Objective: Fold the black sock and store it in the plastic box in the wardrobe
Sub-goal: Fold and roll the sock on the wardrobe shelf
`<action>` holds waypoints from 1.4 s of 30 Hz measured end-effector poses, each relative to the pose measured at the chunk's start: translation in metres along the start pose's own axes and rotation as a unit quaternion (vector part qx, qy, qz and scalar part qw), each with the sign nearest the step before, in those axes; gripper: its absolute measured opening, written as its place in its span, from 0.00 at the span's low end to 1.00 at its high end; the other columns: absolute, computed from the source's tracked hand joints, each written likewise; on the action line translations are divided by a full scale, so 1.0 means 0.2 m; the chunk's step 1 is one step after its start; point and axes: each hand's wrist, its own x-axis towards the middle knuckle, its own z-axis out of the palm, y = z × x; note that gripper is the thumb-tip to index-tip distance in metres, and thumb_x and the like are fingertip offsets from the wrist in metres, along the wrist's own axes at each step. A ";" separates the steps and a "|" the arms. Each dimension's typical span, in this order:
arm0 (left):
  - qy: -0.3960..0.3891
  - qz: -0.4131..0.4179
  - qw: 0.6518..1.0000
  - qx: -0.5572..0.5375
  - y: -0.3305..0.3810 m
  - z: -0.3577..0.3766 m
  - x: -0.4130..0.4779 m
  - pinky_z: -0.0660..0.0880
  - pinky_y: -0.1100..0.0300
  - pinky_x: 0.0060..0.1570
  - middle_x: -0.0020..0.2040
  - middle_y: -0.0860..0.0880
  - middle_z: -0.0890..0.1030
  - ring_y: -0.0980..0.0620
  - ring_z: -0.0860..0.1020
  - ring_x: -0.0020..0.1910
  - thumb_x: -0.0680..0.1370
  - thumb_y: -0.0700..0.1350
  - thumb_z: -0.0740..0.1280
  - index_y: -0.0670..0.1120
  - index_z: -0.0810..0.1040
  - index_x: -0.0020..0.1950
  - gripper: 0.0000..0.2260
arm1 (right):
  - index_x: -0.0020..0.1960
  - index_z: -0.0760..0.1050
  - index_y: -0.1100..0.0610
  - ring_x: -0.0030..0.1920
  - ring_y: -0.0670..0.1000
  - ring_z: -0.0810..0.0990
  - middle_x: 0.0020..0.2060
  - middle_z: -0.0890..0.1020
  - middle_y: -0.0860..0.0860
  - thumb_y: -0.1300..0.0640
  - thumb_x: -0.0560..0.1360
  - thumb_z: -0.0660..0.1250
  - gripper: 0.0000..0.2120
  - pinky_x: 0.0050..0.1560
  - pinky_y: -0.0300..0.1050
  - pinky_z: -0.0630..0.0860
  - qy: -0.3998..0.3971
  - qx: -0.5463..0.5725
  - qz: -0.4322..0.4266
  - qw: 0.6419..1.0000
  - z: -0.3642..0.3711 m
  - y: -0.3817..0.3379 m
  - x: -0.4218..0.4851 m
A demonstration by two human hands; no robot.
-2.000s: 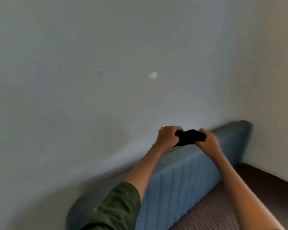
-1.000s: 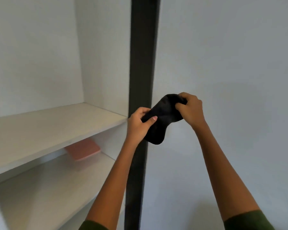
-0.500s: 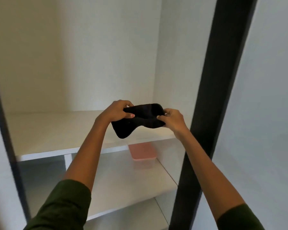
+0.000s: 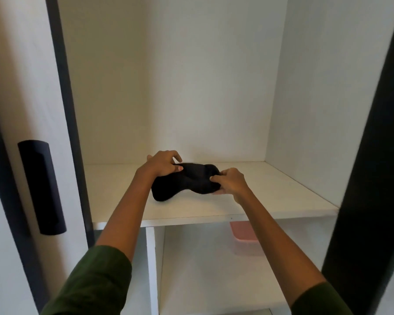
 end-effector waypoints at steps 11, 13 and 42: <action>-0.054 -0.181 0.981 0.051 -0.26 0.14 0.01 0.73 0.54 0.53 0.55 0.43 0.79 0.44 0.79 0.55 0.75 0.61 0.62 0.39 0.74 0.60 0.27 | 0.32 0.65 0.58 0.34 0.53 0.75 0.34 0.74 0.53 0.42 0.73 0.66 0.22 0.34 0.41 0.71 0.004 -0.343 0.017 0.939 0.11 0.03 0.22; -0.077 -0.181 0.980 0.022 -0.26 0.14 0.02 0.74 0.55 0.49 0.44 0.44 0.78 0.45 0.78 0.46 0.73 0.61 0.66 0.38 0.75 0.52 0.25 | 0.35 0.67 0.60 0.37 0.54 0.76 0.38 0.75 0.56 0.46 0.72 0.70 0.20 0.33 0.41 0.73 -0.034 -0.345 0.037 0.937 0.13 0.00 0.25; 0.072 -0.025 0.993 -0.091 -0.27 0.22 -0.04 0.65 0.53 0.68 0.70 0.48 0.72 0.48 0.69 0.70 0.77 0.54 0.63 0.46 0.71 0.68 0.22 | 0.52 0.76 0.59 0.40 0.54 0.81 0.48 0.83 0.59 0.44 0.76 0.63 0.18 0.42 0.45 0.80 -0.065 -0.274 -0.038 0.959 0.07 0.02 0.39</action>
